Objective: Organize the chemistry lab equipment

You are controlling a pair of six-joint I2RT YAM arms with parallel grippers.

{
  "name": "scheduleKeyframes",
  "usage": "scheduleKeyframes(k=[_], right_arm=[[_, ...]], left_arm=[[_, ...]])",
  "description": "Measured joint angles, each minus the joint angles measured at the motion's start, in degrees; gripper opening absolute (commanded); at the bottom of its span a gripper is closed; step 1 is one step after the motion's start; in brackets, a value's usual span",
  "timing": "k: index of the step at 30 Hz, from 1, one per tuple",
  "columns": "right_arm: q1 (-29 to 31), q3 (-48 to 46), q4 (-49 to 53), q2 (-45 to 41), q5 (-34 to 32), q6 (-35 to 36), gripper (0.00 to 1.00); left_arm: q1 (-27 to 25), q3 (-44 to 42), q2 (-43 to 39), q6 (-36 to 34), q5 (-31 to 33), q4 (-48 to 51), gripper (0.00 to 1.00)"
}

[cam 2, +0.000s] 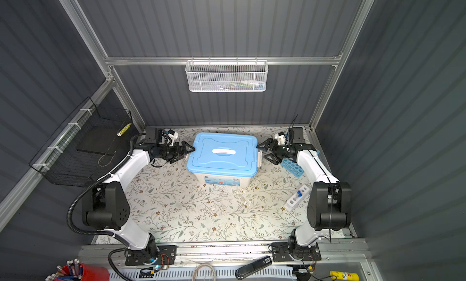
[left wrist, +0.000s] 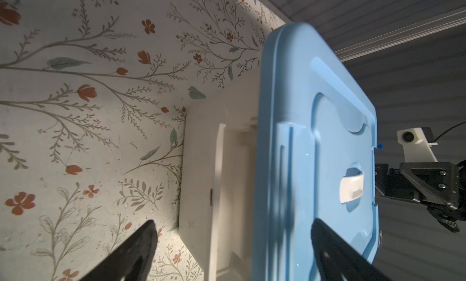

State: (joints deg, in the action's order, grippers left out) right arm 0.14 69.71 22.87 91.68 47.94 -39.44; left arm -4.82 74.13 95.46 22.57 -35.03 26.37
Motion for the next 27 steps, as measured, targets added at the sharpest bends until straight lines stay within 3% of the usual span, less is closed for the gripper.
scheduleKeyframes(k=[11,27], right_arm=[[0.0,-3.8,-5.4,0.2,1.6,-1.6,0.79],[-0.1,-6.7,-8.9,3.5,4.0,-1.2,0.79]], left_arm=[[0.0,-2.2,0.3,2.8,-4.2,-6.9,0.95],[-1.0,-3.0,0.3,3.3,-6.2,-7.2,0.88]])
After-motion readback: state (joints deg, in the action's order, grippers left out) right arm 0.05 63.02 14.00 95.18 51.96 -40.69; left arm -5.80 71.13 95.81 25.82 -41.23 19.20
